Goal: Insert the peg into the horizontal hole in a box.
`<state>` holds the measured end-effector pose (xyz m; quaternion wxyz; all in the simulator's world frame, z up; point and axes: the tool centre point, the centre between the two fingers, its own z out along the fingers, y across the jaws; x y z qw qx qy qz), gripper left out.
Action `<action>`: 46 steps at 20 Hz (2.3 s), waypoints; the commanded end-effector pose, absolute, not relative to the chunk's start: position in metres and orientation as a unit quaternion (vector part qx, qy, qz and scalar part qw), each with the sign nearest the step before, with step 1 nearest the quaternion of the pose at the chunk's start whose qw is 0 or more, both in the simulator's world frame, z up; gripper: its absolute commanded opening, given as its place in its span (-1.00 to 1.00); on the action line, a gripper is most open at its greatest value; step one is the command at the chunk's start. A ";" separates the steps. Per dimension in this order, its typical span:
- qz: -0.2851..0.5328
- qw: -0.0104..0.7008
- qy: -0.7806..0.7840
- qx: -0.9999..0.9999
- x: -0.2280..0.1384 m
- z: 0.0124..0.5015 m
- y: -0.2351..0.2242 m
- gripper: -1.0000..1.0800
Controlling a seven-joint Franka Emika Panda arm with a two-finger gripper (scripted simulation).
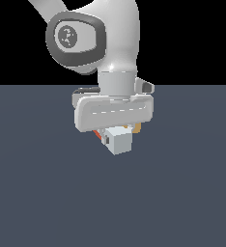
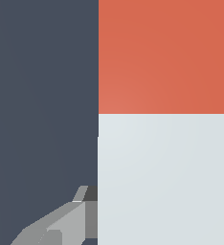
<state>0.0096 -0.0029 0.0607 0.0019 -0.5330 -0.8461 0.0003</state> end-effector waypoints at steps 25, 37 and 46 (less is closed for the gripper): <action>-0.001 -0.001 -0.795 -0.607 0.055 0.094 0.016 -1.00; -0.001 0.000 -0.795 -0.607 0.042 0.092 0.057 -1.00; -0.001 -0.001 -0.795 -0.607 0.029 0.094 0.107 -1.00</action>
